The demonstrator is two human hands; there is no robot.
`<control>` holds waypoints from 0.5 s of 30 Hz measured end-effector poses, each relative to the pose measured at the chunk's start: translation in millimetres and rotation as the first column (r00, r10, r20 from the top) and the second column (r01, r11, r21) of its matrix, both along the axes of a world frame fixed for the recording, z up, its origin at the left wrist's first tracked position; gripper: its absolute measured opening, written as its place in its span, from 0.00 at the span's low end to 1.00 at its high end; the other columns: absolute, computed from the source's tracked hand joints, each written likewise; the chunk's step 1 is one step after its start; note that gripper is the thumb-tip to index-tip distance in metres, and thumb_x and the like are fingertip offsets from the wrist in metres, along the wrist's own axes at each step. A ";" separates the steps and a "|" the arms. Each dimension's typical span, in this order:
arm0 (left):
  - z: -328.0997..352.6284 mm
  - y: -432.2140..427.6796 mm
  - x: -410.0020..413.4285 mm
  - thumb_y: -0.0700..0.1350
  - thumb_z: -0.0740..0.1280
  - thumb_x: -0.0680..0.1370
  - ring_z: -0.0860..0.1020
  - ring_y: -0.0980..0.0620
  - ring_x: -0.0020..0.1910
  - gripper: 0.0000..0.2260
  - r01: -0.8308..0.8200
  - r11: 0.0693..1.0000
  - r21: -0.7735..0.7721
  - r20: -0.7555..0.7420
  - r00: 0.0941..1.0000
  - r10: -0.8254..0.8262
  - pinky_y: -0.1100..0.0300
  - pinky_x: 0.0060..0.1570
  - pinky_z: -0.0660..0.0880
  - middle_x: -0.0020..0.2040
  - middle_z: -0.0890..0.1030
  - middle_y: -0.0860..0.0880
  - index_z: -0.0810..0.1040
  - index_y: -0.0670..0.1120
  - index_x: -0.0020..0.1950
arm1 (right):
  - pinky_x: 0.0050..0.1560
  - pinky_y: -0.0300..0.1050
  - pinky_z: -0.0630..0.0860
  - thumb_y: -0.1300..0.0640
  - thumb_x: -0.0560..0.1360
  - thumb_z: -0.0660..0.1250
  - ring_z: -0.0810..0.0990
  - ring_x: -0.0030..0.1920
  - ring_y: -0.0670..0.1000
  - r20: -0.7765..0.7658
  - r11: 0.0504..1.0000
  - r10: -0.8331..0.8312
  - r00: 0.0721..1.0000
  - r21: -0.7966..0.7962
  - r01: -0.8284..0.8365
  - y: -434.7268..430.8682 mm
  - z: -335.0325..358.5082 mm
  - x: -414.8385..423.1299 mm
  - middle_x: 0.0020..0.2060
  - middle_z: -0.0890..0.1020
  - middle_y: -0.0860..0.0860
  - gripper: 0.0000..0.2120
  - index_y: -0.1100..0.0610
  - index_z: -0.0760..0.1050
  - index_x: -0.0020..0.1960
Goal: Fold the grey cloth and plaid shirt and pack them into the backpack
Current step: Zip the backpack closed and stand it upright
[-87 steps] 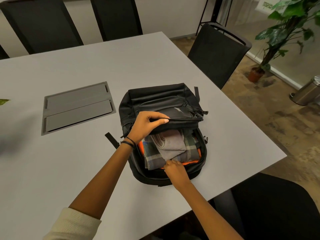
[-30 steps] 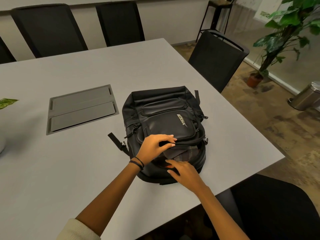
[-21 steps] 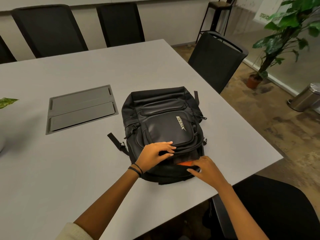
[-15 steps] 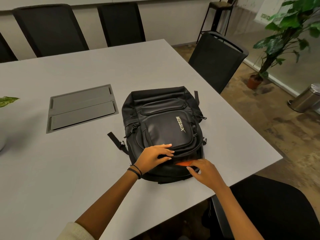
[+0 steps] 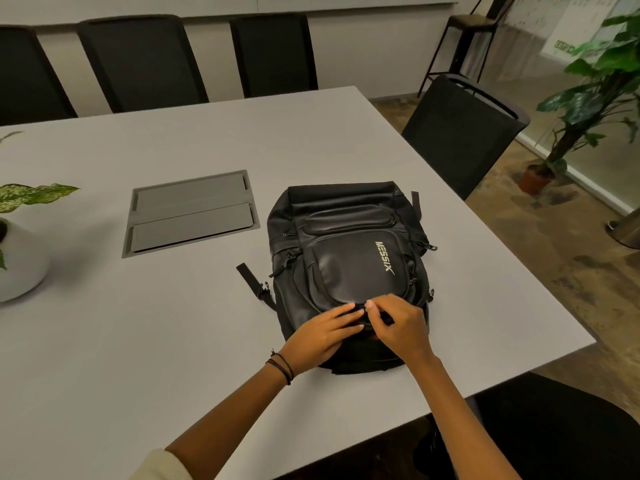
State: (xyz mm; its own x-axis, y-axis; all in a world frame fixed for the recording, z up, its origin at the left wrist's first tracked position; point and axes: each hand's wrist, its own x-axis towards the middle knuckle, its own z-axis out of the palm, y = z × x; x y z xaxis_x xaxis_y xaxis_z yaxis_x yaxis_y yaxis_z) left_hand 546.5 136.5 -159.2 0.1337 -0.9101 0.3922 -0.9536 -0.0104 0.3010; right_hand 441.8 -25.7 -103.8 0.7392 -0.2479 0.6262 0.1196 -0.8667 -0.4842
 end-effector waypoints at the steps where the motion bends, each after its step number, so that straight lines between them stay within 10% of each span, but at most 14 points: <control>1: 3.9 2.4 3.6 0.40 0.56 0.80 0.64 0.48 0.71 0.15 -0.052 0.996 -0.070 -0.028 0.998 0.050 0.59 0.73 0.58 0.68 0.72 0.44 0.74 0.45 0.64 | 0.35 0.36 0.76 0.53 0.79 0.57 0.79 0.34 0.46 -0.022 1.000 0.009 1.000 0.016 -0.008 2.6 3.0 6.8 0.34 0.82 0.51 0.18 0.60 0.80 0.40; 8: 8.5 33.8 54.0 0.44 0.60 0.79 0.70 0.50 0.63 0.11 -0.670 0.739 -0.071 -0.451 0.682 0.575 0.54 0.66 0.69 0.63 0.73 0.47 0.75 0.46 0.60 | 0.45 0.37 0.76 0.54 0.77 0.58 0.78 0.46 0.44 -0.234 0.994 0.088 0.968 0.077 -0.071 20.1 17.6 57.7 0.44 0.82 0.47 0.12 0.56 0.79 0.49; 15: -9.7 35.2 102.3 0.48 0.63 0.78 0.74 0.46 0.59 0.16 -0.715 0.611 0.339 -0.477 0.429 0.767 0.53 0.61 0.73 0.64 0.72 0.45 0.71 0.44 0.65 | 0.58 0.41 0.67 0.58 0.78 0.60 0.75 0.55 0.49 -0.445 0.995 0.088 0.891 -0.010 -0.103 33.0 12.9 104.0 0.54 0.78 0.50 0.12 0.57 0.77 0.58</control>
